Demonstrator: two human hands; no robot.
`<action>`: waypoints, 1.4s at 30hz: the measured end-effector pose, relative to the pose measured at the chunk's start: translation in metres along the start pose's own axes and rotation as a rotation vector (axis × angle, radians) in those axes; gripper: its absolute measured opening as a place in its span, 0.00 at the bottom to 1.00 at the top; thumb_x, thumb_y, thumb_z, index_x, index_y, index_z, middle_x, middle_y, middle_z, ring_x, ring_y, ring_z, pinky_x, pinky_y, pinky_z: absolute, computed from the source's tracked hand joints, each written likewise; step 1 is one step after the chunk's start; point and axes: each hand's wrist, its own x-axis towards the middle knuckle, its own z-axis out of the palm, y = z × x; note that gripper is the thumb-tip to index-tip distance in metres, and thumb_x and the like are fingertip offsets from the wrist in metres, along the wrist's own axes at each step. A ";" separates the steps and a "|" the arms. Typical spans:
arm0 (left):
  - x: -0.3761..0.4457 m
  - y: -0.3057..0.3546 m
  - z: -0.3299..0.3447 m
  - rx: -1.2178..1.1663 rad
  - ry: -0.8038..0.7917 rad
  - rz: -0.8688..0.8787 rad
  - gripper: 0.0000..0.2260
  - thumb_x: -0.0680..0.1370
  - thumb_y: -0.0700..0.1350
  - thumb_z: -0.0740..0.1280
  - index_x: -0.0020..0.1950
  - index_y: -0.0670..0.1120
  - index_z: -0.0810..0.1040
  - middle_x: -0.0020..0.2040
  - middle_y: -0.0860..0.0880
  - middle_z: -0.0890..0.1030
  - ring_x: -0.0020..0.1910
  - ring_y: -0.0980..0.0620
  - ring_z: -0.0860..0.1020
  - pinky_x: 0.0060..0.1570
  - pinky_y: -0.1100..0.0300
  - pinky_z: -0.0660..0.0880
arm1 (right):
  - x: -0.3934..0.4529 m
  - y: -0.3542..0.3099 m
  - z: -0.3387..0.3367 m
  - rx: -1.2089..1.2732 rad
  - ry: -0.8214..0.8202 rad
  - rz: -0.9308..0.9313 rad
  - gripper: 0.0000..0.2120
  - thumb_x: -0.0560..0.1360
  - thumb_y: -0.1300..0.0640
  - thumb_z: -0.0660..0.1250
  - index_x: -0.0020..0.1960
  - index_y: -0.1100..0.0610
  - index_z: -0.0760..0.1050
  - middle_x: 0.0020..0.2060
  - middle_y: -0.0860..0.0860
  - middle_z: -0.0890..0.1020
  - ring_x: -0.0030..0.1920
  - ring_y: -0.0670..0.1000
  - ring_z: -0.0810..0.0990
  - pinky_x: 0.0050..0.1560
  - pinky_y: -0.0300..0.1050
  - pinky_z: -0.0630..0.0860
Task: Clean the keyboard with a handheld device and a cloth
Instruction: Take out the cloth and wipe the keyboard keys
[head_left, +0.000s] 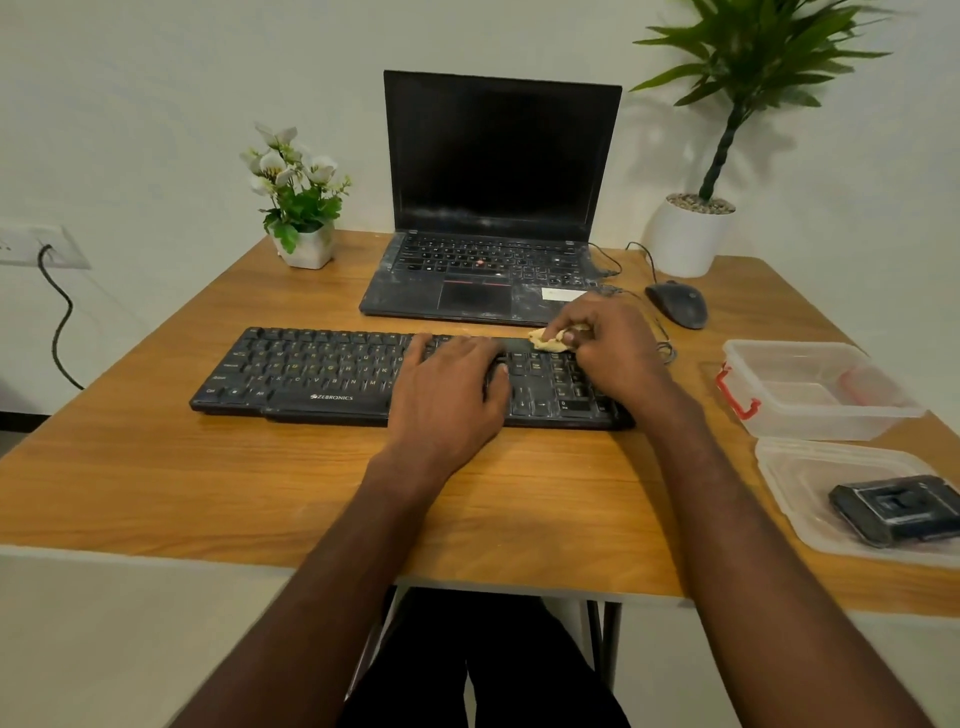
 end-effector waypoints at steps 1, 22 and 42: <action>0.000 0.000 0.000 0.004 -0.002 -0.011 0.16 0.87 0.53 0.59 0.72 0.52 0.78 0.68 0.52 0.82 0.69 0.54 0.78 0.83 0.43 0.51 | 0.000 0.003 -0.003 -0.050 0.019 0.034 0.15 0.77 0.65 0.71 0.46 0.45 0.85 0.51 0.45 0.83 0.50 0.48 0.79 0.48 0.48 0.78; 0.002 -0.002 0.007 0.046 0.055 0.018 0.16 0.85 0.51 0.60 0.67 0.48 0.82 0.62 0.50 0.83 0.61 0.50 0.79 0.72 0.47 0.69 | -0.004 0.004 -0.021 0.029 0.179 0.215 0.12 0.76 0.63 0.72 0.54 0.48 0.84 0.55 0.46 0.83 0.51 0.45 0.78 0.47 0.42 0.77; 0.002 -0.001 0.008 0.064 0.055 0.000 0.15 0.85 0.53 0.59 0.63 0.47 0.80 0.60 0.49 0.82 0.58 0.49 0.78 0.72 0.47 0.69 | -0.001 0.013 -0.014 -0.149 0.269 0.265 0.09 0.77 0.58 0.72 0.51 0.45 0.85 0.53 0.47 0.86 0.49 0.47 0.80 0.52 0.50 0.80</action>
